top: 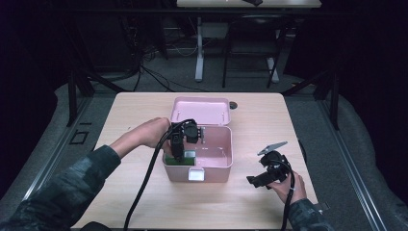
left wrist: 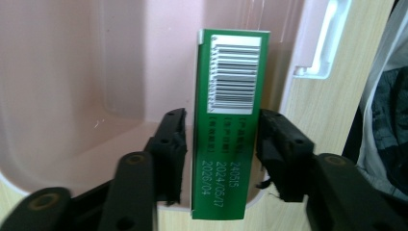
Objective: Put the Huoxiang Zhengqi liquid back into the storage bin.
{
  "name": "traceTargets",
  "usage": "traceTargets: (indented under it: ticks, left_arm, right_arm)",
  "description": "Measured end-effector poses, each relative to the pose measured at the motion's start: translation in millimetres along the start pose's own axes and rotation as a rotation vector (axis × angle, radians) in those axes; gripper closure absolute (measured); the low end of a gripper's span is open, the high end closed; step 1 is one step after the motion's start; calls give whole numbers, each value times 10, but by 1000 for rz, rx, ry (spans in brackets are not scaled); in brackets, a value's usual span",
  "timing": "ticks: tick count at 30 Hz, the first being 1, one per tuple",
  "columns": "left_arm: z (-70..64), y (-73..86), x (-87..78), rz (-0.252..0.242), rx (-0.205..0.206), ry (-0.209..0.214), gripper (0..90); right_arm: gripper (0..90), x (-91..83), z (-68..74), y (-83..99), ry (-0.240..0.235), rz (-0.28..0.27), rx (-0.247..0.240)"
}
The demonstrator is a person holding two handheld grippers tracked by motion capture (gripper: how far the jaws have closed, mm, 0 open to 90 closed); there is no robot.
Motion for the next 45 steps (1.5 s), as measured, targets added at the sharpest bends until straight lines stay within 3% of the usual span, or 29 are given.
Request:
traceTargets:
  ticks: [13, 17, 25, 32, 37, 45]
  left_arm:
    - [73, 75, -50, -53, -92, 3, 301]
    - [94, 136, -108, -88, -128, 9, 219]
    - [154, 322, -246, -170, -210, -3, 150]
    - [224, 537, -279, -258, -327, -1, 116]
    - [284, 691, -248, -292, -403, -2, 81]
    - [367, 854, -49, -324, -528, 5, 56]
  right_arm:
    - [0, -5, 13, -5, -7, -8, 1]
    - [0, -8, 13, -5, -6, -7, -5]
    - [0, -16, 15, -31, -25, -5, 9]
    - [6, -46, -6, -56, -20, -10, 12]
    - [8, -74, -17, -96, -35, -23, 19]
    - [11, -100, -33, -188, -65, -44, 24]
Point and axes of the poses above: each handheld gripper's, and its own axes: x roughly forward along the jaws, y roughly out of its underside, z roughly to its left, the point moved 3 cm from there along x, roughly forward along the jaws, and after that the axes turned 10 degrees about z, right-handed, at the moved point
